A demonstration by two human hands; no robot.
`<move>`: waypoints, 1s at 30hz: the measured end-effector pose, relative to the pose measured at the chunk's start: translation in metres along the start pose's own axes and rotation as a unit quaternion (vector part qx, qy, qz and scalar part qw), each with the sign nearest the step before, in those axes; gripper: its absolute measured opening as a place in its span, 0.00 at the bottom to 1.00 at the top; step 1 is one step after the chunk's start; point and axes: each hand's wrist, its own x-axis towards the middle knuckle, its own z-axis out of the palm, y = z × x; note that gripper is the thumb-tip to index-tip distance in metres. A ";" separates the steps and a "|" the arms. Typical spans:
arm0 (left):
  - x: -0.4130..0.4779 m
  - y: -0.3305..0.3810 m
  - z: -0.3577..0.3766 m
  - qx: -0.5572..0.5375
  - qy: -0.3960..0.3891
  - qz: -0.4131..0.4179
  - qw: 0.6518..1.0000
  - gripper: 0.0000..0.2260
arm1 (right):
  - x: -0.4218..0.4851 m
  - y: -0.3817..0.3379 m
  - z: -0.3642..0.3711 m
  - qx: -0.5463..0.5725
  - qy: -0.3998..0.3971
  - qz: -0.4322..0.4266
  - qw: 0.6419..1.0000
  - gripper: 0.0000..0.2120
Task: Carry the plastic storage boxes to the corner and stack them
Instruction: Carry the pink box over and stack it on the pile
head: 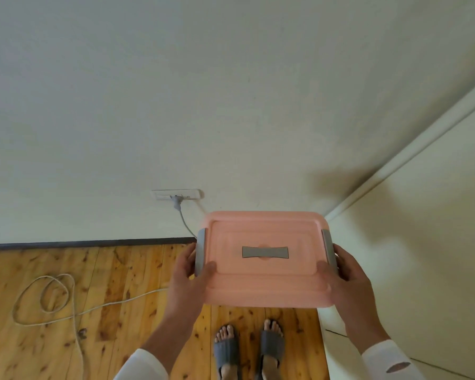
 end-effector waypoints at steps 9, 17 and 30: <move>0.050 -0.041 0.030 0.003 0.032 -0.036 0.999 0.21 | 0.068 0.034 0.018 -0.034 -0.028 0.024 0.999 0.20; 0.107 -0.099 0.065 -0.008 0.029 -0.080 0.996 0.19 | 0.130 0.098 0.034 -0.058 -0.036 0.046 0.997 0.23; 0.158 -0.162 0.097 0.012 0.040 -0.112 0.993 0.22 | 0.196 0.174 0.062 -0.097 -0.058 0.056 0.992 0.23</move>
